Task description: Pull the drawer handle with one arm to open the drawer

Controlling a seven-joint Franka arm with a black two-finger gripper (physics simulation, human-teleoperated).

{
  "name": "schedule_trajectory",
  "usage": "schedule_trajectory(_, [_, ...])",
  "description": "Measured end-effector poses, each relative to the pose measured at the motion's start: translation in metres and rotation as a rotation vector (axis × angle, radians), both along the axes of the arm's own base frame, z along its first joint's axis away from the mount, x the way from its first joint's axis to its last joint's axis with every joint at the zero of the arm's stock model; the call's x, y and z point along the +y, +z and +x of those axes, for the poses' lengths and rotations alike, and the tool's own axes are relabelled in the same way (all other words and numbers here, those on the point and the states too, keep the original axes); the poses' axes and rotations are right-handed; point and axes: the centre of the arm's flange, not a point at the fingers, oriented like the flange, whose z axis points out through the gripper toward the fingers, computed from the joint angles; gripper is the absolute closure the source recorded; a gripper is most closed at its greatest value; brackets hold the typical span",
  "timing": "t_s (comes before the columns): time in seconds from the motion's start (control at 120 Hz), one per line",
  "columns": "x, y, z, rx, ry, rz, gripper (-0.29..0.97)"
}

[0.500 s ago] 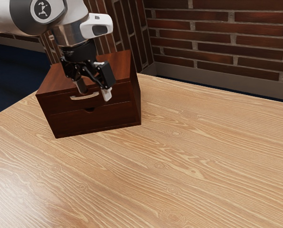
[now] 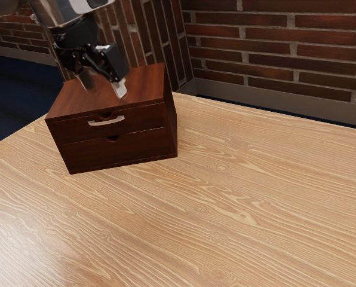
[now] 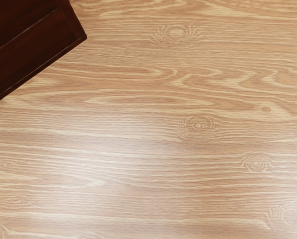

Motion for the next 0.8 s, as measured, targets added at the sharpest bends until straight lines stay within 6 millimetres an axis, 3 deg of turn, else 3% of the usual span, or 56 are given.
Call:
schedule_trajectory(0.15, [0.0, 0.009, -0.01, -0.005, 0.231, -0.071, 0.0])
schedule_trajectory(0.275, [0.007, -0.006, 0.0, 0.02, 0.477, -0.116, 0.0])
schedule_trajectory(0.35, [0.027, -0.012, 0.005, 0.017, 0.634, -0.134, 0.0])
schedule_trajectory(0.45, [0.073, -0.016, 0.003, -0.005, 0.86, -0.156, 0.0])
schedule_trajectory(0.55, [0.112, -0.032, 0.004, -0.005, 1.046, -0.172, 0.0])
schedule_trajectory(0.658, [0.123, -0.041, 0.01, -0.02, 1.167, -0.19, 0.0])
schedule_trajectory(0.8, [0.124, -0.076, 0.021, 0.001, 1.27, -0.211, 0.0])
